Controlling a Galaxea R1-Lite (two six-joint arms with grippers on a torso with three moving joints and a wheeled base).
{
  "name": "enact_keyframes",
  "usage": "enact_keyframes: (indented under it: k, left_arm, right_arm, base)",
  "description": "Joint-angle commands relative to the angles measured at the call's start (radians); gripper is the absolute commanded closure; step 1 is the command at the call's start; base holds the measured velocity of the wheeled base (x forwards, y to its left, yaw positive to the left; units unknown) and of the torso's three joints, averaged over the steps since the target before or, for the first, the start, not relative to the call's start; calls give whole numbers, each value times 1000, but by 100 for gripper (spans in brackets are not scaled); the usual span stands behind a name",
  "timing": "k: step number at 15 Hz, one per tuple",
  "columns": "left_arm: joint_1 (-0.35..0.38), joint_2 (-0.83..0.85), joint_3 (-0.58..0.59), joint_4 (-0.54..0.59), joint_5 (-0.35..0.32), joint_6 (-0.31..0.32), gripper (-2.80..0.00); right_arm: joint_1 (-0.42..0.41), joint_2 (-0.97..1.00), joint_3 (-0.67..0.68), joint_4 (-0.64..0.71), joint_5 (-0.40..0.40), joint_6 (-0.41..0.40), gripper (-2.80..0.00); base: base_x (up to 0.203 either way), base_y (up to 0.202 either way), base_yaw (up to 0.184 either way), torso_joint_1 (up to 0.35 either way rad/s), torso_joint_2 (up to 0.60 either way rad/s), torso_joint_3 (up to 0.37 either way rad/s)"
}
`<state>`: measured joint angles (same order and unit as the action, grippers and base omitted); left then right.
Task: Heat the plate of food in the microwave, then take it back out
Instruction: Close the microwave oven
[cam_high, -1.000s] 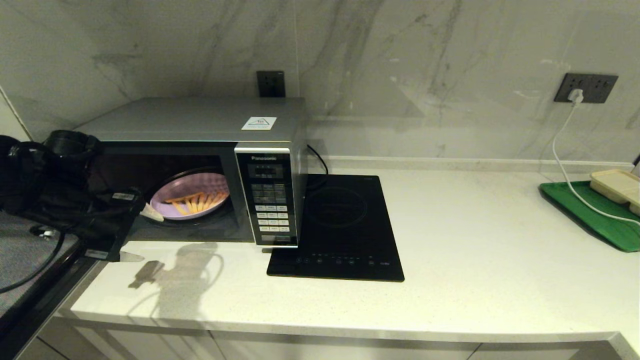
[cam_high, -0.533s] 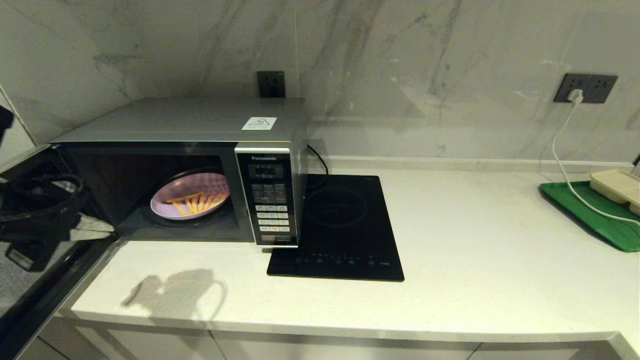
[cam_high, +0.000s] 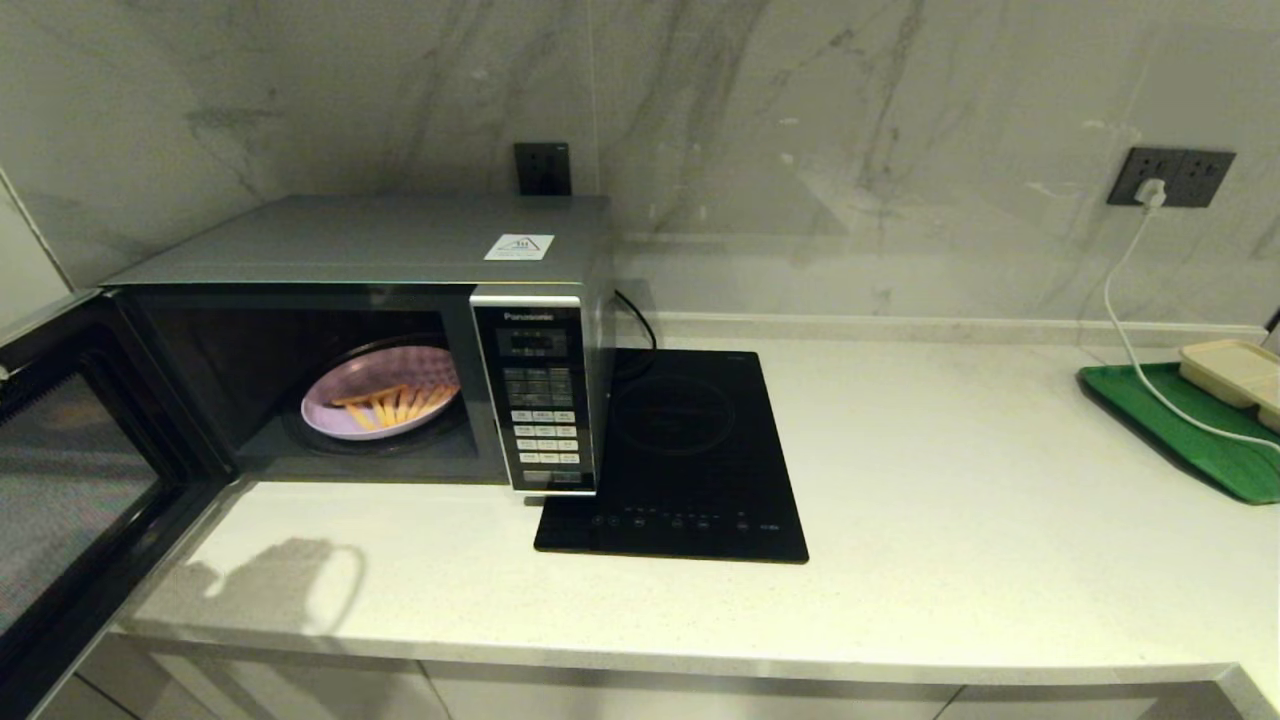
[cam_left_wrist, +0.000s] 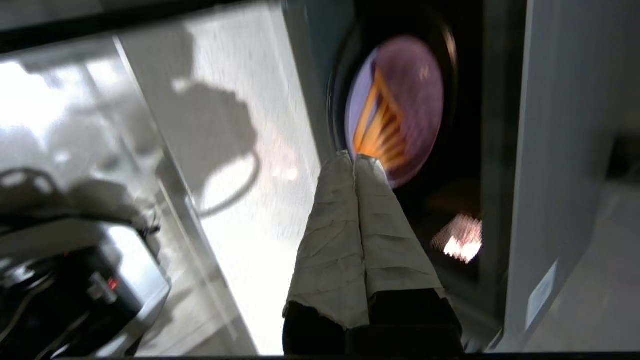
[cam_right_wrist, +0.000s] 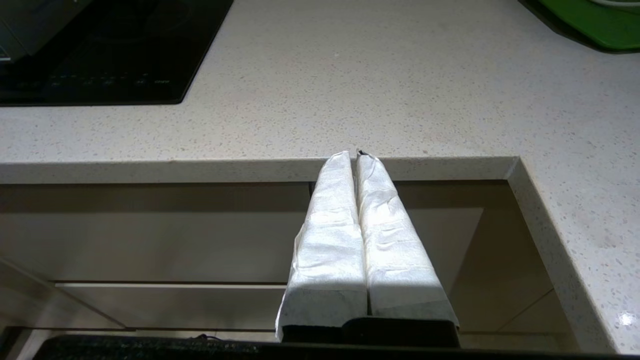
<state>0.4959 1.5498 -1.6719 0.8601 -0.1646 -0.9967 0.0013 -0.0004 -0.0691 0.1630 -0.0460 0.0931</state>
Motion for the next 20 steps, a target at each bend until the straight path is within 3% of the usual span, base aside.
enact_keyframes:
  k: [1,12,20]
  left_arm:
    - [72,36,-47,7,0,1,0]
    - [347,89,-95,8,2,150,0]
    - [365,130,-74,115,-13,144,0]
  right_arm:
    - [0,-1,0,1,0,0,0]
    - [0,-1,0,1,0,0,0]
    - [0,0,0,1,0,0,0]
  base:
    - [0,0,0,0,0,0]
    - [0,0,0,0,0,0]
    - [0,0,0,0,0,0]
